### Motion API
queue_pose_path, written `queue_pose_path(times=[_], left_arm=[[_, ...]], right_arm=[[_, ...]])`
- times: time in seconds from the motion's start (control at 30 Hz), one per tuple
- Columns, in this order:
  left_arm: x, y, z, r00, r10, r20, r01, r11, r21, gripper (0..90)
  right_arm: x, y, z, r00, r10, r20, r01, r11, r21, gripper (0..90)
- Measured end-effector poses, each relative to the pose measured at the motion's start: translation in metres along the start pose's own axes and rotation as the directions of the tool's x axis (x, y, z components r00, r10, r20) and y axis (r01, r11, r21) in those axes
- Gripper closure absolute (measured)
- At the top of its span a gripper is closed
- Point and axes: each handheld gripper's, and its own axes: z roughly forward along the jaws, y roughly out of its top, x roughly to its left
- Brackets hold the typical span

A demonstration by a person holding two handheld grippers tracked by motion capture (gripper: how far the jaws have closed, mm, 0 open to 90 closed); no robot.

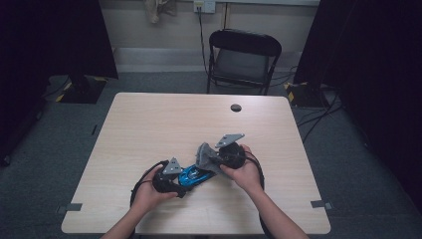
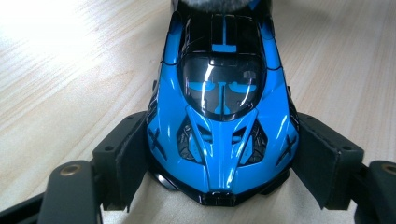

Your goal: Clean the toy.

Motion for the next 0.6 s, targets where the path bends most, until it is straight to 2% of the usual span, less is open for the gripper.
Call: queue_pose_path(times=[0.13, 0.3, 0.6], left_arm=[[0.0, 0.0, 0.0, 1.0, 0.0, 0.0, 0.0, 1.0, 0.0, 24.3], [0.0, 0.0, 0.0, 1.0, 0.001, -0.001, -0.001, 1.0, 0.0, 24.3], [0.0, 0.0, 0.0, 1.0, 0.003, -0.002, -0.003, 1.0, 0.002, 24.3]], right_arm=[[0.016, 0.009, 0.004, 0.9982, -0.033, -0.05, 0.032, 0.999, -0.027, 73.4], [0.036, 0.013, 0.015, 0.9927, -0.077, -0.093, 0.076, 0.997, -0.017, 73.3], [0.056, 0.008, 0.035, 0.9799, -0.134, -0.147, 0.137, 0.991, 0.009, 72.7]])
